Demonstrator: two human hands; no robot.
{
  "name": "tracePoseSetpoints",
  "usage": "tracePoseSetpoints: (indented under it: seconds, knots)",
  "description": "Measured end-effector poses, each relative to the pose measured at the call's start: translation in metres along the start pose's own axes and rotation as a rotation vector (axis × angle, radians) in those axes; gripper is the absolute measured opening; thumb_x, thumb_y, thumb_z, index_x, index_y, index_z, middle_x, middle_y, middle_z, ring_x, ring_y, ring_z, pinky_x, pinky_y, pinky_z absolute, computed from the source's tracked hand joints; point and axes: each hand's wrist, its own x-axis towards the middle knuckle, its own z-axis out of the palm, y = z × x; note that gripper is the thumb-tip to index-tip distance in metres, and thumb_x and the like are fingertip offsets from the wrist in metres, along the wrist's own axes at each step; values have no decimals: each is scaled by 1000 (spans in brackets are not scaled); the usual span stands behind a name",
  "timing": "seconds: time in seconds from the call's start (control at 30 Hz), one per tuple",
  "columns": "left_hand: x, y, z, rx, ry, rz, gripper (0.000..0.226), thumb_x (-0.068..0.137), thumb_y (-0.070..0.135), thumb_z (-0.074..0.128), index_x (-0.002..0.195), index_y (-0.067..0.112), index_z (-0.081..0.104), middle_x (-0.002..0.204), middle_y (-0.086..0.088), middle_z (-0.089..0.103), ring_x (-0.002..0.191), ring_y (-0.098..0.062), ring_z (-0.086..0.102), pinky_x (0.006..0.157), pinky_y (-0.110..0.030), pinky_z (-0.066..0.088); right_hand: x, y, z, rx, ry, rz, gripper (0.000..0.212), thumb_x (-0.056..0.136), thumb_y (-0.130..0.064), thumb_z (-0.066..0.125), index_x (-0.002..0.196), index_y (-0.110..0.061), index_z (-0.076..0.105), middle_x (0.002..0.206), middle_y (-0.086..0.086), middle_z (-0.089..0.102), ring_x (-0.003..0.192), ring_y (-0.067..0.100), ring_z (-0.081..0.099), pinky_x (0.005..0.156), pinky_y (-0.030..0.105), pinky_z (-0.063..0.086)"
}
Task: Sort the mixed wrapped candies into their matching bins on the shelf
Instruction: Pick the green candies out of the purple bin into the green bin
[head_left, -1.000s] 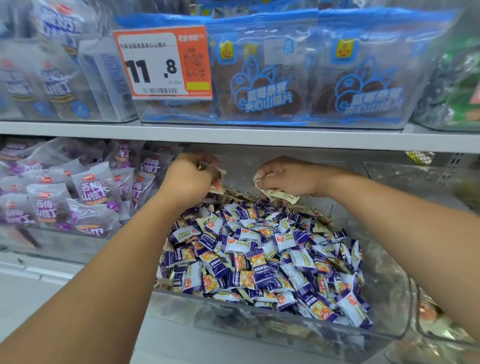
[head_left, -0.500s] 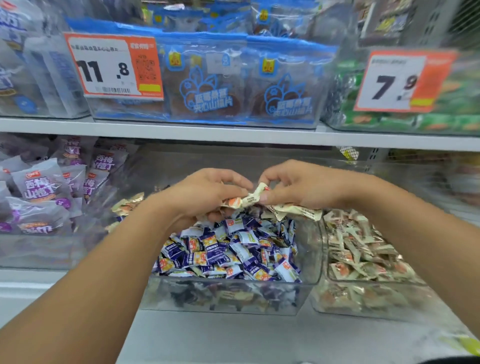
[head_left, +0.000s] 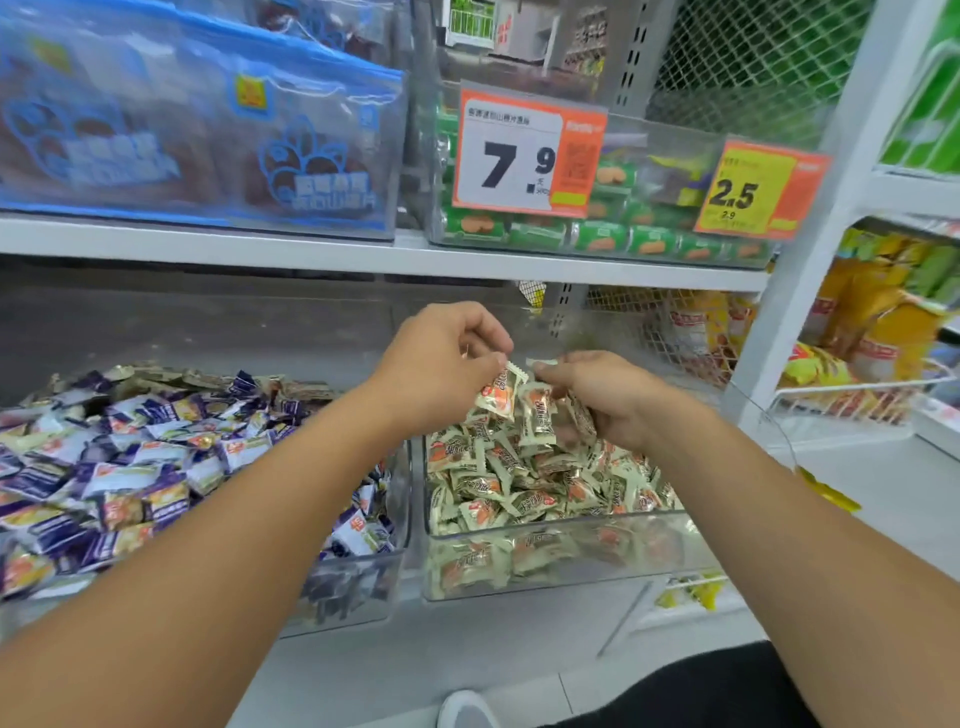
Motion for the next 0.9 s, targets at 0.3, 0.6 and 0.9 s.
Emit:
tracePoseSetpoints:
  seconds: [0.3,0.6,0.9]
  knots:
    - [23,-1,22,-85,25,-45,5,93,16,66,93,20,68,71,8,65,70,-9,61,72,-28,51,8,-2,-19,20,15,-49,36,93,-25,68,123,-8,59,114,12,68,93,29,72,73,38,61]
    - [18,-9,3,141,-12,21,10,93,15,65,96,23,68,95,7,69,93,-10,65,88,-30,54,13,4,-26,-302,223,-215,19,88,-14,73,106,-9,71,105,6,72,96,21,69,80,33,59]
    - [-26,-46,-105,475,53,-126,11,94,31,63,95,23,70,88,8,69,84,-6,64,78,-24,50,-33,-42,74,-963,186,-818,16,94,-33,62,102,-23,72,102,-6,70,99,16,64,83,32,51]
